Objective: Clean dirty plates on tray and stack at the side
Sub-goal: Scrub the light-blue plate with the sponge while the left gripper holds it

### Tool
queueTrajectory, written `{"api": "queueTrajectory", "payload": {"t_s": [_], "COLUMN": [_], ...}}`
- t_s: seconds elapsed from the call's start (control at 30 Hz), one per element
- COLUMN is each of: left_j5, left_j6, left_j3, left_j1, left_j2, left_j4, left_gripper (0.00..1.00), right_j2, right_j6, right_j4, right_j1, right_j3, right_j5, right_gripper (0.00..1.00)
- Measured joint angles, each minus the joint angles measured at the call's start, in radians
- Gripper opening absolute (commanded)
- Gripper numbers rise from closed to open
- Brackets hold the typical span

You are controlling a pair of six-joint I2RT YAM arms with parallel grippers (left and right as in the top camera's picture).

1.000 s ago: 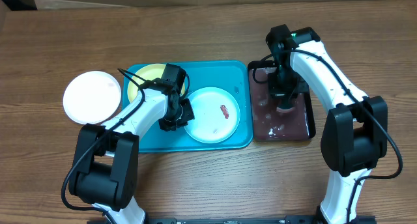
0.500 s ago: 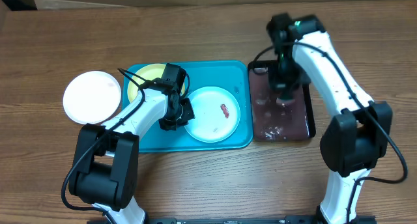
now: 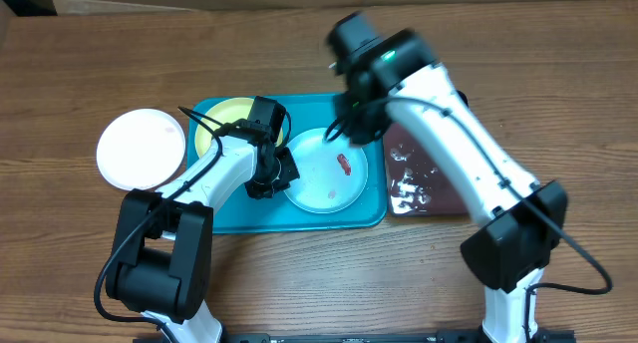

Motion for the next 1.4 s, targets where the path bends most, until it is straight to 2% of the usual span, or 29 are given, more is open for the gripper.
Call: {"api": "queueTrajectory", "payload": {"t_s": [0.13, 0.3, 0.8, 1.4], "left_j5": [0.0, 0.0, 0.0, 0.0], "left_j6": [0.0, -0.001, -0.004, -0.005], "left_j3": [0.0, 0.0, 0.0, 0.0], "left_j1": [0.0, 0.0, 0.0, 0.0], "left_j2": [0.0, 0.0, 0.0, 0.0], "left_j4": [0.0, -0.004, -0.008, -0.009], "left_gripper": [0.04, 0.04, 0.04, 0.04], "right_j2": [0.008, 0.034, 0.05, 0.05], "right_j6": [0.0, 0.001, -0.001, -0.002], "right_j4": [0.026, 0.098, 0.364, 0.463], "right_j1": [0.09, 0.129, 0.127, 0.09], "right_j3": [-0.04, -0.116, -0.378, -0.452], "right_j5": [0.102, 0.187, 0.262, 0.299], "right_gripper": [0.04, 0.04, 0.04, 0.04]}}
